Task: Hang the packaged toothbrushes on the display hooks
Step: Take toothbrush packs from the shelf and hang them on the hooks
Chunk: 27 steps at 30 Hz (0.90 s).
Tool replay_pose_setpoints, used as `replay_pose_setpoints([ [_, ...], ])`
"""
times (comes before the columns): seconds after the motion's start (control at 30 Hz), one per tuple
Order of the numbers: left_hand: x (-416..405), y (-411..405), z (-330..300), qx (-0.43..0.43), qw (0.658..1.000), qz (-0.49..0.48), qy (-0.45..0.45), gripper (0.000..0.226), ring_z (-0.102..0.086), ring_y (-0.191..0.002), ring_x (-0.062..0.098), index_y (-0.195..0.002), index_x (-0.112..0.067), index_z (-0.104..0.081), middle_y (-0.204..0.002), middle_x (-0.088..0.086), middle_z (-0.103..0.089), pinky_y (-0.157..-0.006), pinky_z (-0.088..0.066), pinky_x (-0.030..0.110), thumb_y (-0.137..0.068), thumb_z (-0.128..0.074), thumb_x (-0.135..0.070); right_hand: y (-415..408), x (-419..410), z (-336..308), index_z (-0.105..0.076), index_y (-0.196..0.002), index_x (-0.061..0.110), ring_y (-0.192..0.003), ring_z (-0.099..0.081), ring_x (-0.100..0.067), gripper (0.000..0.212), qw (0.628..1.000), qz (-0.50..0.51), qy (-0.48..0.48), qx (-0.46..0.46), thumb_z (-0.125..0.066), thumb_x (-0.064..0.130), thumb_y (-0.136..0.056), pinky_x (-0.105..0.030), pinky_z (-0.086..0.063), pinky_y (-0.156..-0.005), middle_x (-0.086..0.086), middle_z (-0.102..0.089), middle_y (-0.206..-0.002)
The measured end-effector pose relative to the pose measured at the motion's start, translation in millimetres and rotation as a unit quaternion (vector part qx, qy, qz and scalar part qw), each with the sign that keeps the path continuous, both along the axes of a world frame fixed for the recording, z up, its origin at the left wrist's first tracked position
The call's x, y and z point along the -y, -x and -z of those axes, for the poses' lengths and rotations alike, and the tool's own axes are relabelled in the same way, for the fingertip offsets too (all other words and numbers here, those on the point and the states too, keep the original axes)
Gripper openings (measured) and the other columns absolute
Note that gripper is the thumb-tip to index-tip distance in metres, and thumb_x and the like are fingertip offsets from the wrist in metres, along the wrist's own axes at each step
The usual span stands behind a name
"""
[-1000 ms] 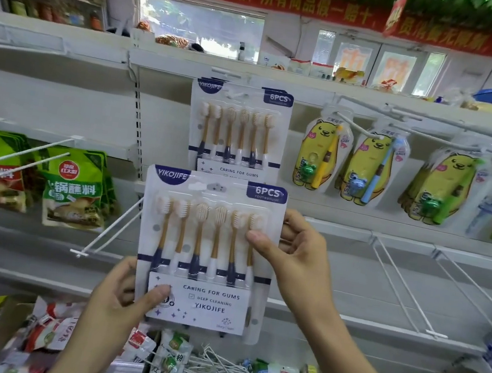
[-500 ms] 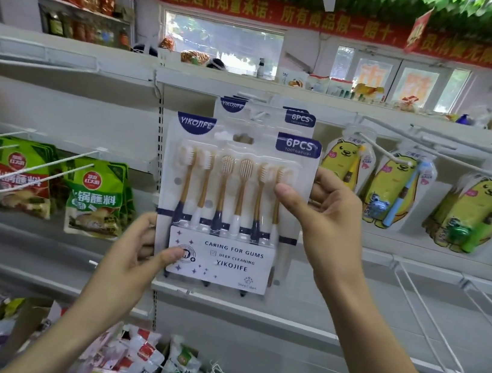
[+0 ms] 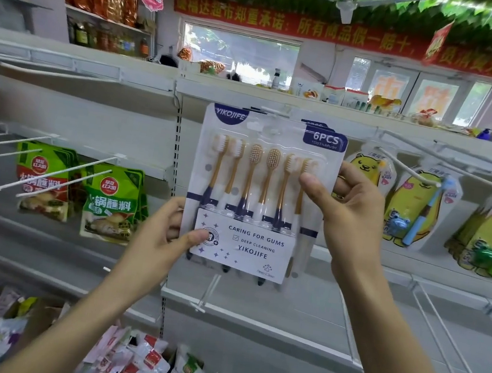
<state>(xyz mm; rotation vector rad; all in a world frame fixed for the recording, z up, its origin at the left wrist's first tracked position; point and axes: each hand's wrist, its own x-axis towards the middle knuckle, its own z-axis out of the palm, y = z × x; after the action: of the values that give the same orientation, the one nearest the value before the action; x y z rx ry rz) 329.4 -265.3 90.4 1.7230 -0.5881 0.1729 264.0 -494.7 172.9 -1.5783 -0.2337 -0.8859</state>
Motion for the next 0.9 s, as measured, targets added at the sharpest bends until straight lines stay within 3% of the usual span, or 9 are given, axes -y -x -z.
replay_pose_setpoints([
  [0.17, 10, -24, 8, -0.007, 1.0, -0.005, -0.015, 0.042, -0.071, -0.098, 0.008, -0.122, -0.027, -0.055, -0.109, -0.01, -0.074, -0.089, -0.057, 0.036, -0.083, -0.07, -0.034, -21, 11, 4, -0.07, -0.112, 0.017, -0.101, -0.073, -0.014, 0.027, 0.999, 0.023, 0.015, -0.027, -0.075, 0.009, -0.087, -0.031, -0.059, -0.086, 0.0, -0.077, -0.105],
  [0.37, 39, -55, 9, 0.0, 1.0, -0.002, -0.027, 0.029, -0.069, -0.094, 0.0, -0.112, -0.032, -0.052, -0.105, -0.012, -0.072, -0.072, -0.05, 0.008, -0.092, -0.068, -0.019, -54, 31, 6, -0.07, -0.114, 0.017, -0.1, -0.073, -0.011, 0.031, 0.996, 0.071, 0.03, -0.049, -0.078, 0.014, -0.085, -0.037, -0.059, -0.09, 0.001, -0.077, -0.107],
  [0.53, 57, -84, 12, 0.004, 1.0, 0.001, -0.029, 0.028, -0.069, -0.1, 0.009, -0.115, -0.015, -0.054, -0.107, -0.006, -0.073, -0.078, -0.052, 0.013, -0.091, -0.069, -0.017, -75, 46, 1, -0.07, -0.113, 0.018, -0.101, -0.072, -0.011, 0.028, 0.993, 0.086, 0.045, -0.069, -0.077, 0.019, -0.086, -0.041, -0.058, -0.092, 0.001, -0.076, -0.108],
  [0.73, 66, -100, 15, 0.011, 0.999, -0.001, -0.035, 0.03, -0.068, -0.098, 0.002, -0.117, -0.01, -0.053, -0.108, -0.007, -0.072, -0.076, -0.049, 0.008, -0.092, -0.069, -0.014, -88, 51, 2, -0.068, -0.101, 0.024, -0.095, -0.073, -0.009, 0.019, 0.988, 0.113, 0.046, -0.099, -0.078, 0.02, -0.085, -0.039, -0.059, -0.09, 0.001, -0.077, -0.102],
  [0.9, 64, -103, 20, 0.002, 0.999, 0.0, -0.032, 0.029, -0.069, -0.1, 0.007, -0.118, -0.013, -0.053, -0.109, -0.005, -0.072, -0.082, -0.053, 0.019, -0.092, -0.068, -0.016, -90, 53, 2, -0.069, -0.105, 0.015, -0.09, -0.073, -0.009, 0.029, 0.978, 0.156, 0.058, -0.125, -0.08, 0.03, -0.083, -0.042, -0.059, -0.088, 0.002, -0.077, -0.097],
])
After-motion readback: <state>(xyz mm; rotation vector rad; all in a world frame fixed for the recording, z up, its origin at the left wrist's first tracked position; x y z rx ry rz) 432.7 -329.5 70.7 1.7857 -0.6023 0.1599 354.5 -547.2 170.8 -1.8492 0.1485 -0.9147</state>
